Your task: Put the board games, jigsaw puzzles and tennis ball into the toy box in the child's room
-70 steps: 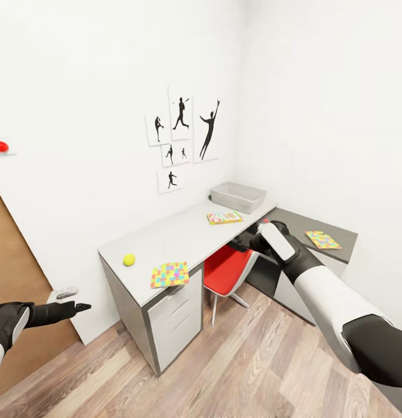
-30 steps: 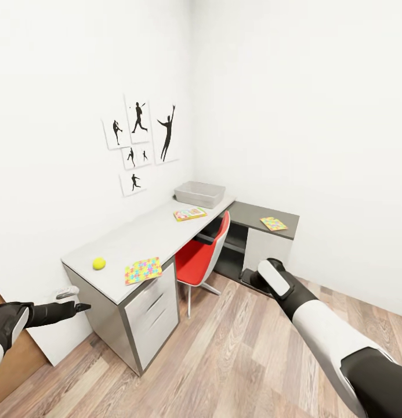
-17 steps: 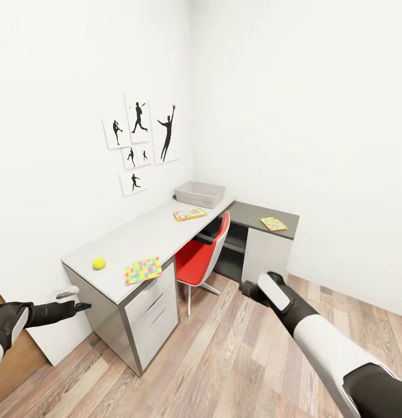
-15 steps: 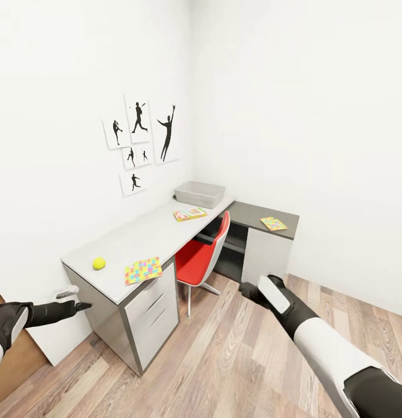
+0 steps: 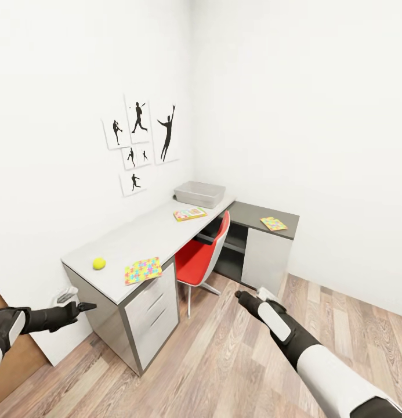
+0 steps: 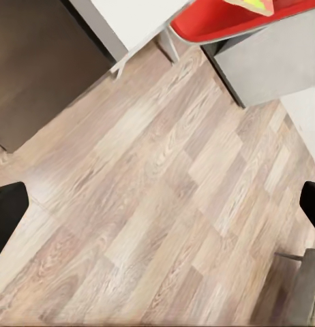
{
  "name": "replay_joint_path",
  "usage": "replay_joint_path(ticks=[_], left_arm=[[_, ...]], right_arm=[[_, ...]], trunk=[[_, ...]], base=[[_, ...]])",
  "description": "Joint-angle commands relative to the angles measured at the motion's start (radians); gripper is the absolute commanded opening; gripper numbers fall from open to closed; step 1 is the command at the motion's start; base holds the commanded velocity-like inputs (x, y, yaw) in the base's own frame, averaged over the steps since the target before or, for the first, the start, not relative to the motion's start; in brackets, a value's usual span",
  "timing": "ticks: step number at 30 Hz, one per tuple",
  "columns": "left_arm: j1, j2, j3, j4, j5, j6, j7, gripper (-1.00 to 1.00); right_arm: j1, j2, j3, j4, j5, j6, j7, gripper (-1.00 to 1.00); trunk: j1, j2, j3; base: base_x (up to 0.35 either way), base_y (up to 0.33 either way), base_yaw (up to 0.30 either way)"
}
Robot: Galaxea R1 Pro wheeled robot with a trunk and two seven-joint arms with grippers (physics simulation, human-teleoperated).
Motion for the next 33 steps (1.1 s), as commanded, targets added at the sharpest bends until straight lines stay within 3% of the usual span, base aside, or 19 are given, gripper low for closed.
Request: replay_joint_path(ticks=[1, 9, 10, 12, 14, 16, 23, 26, 33], left_arm=[[-0.002, -0.002, 0.020, 0.002, -0.009, 0.014, -0.009, 1.00], [-0.002, -0.032, 0.157, 0.057, -0.001, 0.086, -0.011, 1.00], [-0.002, -0.040, 0.198, 0.082, 0.000, 0.099, -0.011, 1.00], [-0.002, -0.047, 0.239, 0.106, 0.000, 0.108, -0.011, 1.00], [-0.002, -0.070, 0.314, 0.146, -0.001, 0.116, -0.007, 1.00], [-0.002, -0.090, 0.358, 0.161, -0.001, 0.118, 0.005, 1.00], [-0.002, -0.121, 0.452, 0.180, 0.000, 0.120, 0.044, 1.00], [-0.002, -0.141, 0.509, 0.184, 0.000, 0.117, 0.052, 1.00], [-0.002, -0.162, 0.547, 0.185, 0.001, 0.111, 0.055, 1.00]], right_arm=[[0.002, -0.001, 0.006, -0.002, -0.005, -0.007, -0.004, 1.00], [0.013, -0.002, 0.005, -0.002, -0.002, -0.041, 0.012, 1.00], [0.013, -0.002, 0.005, -0.005, -0.002, -0.045, 0.012, 1.00], [0.014, -0.001, 0.004, -0.007, -0.003, -0.048, 0.013, 1.00], [0.014, -0.001, 0.004, -0.011, -0.003, -0.052, 0.014, 1.00], [0.014, -0.001, 0.003, -0.014, -0.003, -0.053, 0.014, 1.00], [0.015, -0.001, 0.003, -0.016, -0.004, -0.053, 0.014, 1.00], [0.015, -0.001, 0.003, -0.017, -0.004, -0.053, 0.014, 1.00], [0.015, 0.000, 0.006, -0.037, -0.004, -0.054, 0.014, 1.00]], trunk=[[0.000, -0.002, -0.002], [0.000, -0.002, -0.002], [0.000, -0.002, -0.002], [0.000, -0.002, -0.002], [0.000, -0.002, -0.002], [0.000, -0.002, -0.002], [0.000, -0.002, -0.002], [0.000, -0.002, -0.002], [0.000, -0.002, -0.002]], base=[[0.000, 0.000, 0.000], [0.000, 0.000, 0.000], [0.000, 0.000, 0.000], [0.000, 0.000, 0.000], [0.000, 0.000, 0.000], [0.000, 0.000, 0.000], [0.000, 0.000, 0.000], [0.000, 0.000, 0.000], [0.000, 0.000, 0.000]])
